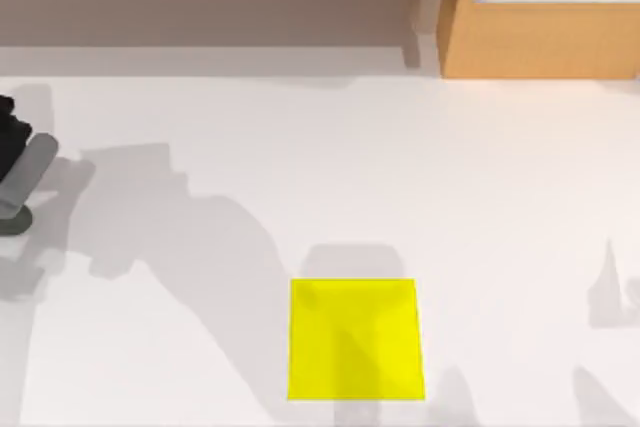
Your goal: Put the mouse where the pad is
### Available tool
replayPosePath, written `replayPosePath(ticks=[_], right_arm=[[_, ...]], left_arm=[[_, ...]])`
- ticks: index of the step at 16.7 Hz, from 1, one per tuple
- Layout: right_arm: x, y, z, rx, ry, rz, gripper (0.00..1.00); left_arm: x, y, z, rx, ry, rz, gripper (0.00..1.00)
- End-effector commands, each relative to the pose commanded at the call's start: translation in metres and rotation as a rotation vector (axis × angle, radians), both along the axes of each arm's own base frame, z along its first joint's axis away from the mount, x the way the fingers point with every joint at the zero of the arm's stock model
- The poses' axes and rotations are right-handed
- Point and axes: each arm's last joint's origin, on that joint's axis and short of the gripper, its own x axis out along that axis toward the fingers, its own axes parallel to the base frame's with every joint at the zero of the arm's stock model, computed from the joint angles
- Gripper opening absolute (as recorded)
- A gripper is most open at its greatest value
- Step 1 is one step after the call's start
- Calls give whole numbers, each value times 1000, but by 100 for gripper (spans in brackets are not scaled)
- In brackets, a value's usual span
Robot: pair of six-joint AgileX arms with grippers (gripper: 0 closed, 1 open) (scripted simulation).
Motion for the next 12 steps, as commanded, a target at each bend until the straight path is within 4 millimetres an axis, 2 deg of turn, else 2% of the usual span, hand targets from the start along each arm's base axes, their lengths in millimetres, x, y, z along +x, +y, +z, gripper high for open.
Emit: replayPosePath(ticks=[7,12], right_arm=[[0,0,0,0,0,0,100],[0,0,0,0,0,0,100]], left_arm=[[0,0,0,0,0,0,2],[0,0,0,0,0,0,0]])
